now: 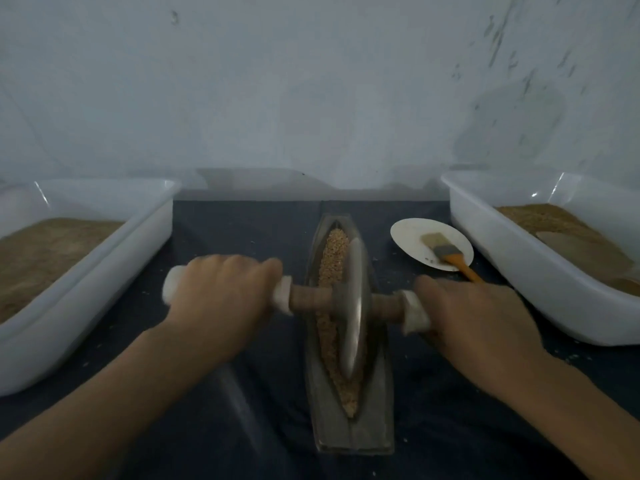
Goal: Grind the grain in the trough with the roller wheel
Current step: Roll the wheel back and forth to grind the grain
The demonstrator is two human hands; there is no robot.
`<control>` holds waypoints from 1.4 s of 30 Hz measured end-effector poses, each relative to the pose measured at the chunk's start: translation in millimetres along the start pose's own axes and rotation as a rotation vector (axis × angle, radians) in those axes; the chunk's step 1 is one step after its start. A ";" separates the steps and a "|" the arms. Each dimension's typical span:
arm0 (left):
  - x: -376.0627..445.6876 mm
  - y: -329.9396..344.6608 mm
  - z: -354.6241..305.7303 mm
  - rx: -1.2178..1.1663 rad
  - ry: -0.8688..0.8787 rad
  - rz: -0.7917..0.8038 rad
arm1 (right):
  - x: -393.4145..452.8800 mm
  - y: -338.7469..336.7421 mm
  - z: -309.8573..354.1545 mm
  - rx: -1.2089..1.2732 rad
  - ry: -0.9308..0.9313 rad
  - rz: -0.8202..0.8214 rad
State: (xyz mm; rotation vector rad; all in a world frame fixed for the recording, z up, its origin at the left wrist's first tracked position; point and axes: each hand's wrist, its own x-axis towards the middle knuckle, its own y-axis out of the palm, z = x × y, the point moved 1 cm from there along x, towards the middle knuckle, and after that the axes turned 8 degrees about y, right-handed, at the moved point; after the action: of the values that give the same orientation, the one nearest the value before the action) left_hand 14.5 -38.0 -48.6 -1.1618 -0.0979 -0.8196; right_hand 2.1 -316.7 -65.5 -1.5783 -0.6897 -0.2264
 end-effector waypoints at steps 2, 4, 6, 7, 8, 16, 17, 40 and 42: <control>-16.7 -12.4 -0.9 -0.026 0.029 -0.082 | -13.5 -8.9 0.1 0.011 -0.016 0.002; -21.1 -9.6 0.6 -0.053 -0.010 -0.042 | -11.3 -10.3 0.7 0.000 -0.014 0.025; -8.4 3.8 1.2 -0.010 -0.036 0.024 | 4.4 -3.0 0.0 -0.047 -0.006 0.040; 0.8 16.0 2.8 -0.012 -0.067 0.049 | 16.7 3.3 -1.3 -0.085 -0.001 0.040; 11.1 28.1 5.8 -0.058 -0.130 0.084 | 31.1 10.9 -3.2 -0.133 0.000 0.029; 44.5 49.9 15.3 -0.213 -0.243 0.149 | 75.8 29.3 -3.2 -0.220 0.025 0.026; 35.4 41.3 13.2 -0.191 -0.216 0.172 | 61.6 23.4 -2.6 -0.215 0.011 0.035; 4.2 17.7 7.0 -0.121 -0.109 0.086 | 23.7 3.2 1.5 -0.141 -0.026 -0.108; -22.7 3.1 2.5 -0.122 -0.022 -0.036 | -0.3 -12.9 3.0 -0.088 -0.054 -0.117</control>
State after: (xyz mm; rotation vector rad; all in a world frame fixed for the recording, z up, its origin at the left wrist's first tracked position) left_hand 1.1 -23.6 -60.5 -1.2874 -0.0880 -0.8538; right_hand -6.0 -314.1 -55.3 -1.6343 -0.8245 -0.3052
